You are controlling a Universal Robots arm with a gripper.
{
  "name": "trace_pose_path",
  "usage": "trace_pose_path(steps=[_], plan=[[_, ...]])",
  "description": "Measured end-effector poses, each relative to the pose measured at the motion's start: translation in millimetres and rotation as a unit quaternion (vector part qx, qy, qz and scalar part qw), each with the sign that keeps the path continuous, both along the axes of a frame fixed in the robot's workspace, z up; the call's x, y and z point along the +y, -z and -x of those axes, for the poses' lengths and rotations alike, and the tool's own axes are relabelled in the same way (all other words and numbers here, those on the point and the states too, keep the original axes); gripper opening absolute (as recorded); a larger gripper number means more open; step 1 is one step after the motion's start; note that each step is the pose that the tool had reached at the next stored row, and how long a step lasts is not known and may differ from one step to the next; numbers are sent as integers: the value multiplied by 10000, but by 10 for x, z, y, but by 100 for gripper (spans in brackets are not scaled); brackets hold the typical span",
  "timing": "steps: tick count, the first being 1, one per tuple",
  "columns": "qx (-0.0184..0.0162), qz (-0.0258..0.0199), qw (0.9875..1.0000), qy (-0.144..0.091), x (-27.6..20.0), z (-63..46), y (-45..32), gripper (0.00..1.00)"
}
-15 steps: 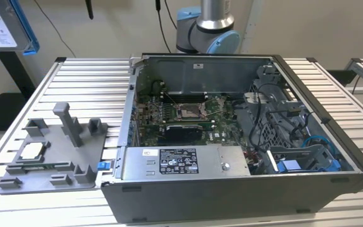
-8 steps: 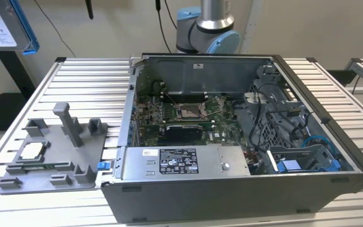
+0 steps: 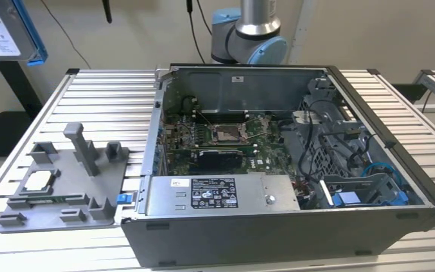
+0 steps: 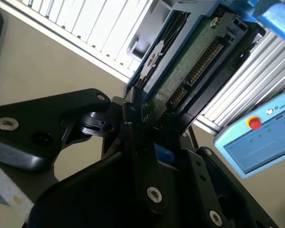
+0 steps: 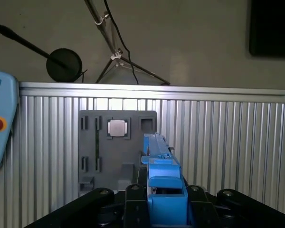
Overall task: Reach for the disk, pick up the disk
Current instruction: 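Pick up the disk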
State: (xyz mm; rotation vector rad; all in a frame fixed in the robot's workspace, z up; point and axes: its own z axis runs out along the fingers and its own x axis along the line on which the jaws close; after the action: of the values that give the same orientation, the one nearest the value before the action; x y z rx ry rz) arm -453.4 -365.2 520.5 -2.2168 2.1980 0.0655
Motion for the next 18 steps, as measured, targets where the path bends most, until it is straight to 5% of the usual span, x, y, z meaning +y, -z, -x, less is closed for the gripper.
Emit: trace_pose_path(steps=[18], plan=[[0,0,10000,0,0,-252,0,0]])
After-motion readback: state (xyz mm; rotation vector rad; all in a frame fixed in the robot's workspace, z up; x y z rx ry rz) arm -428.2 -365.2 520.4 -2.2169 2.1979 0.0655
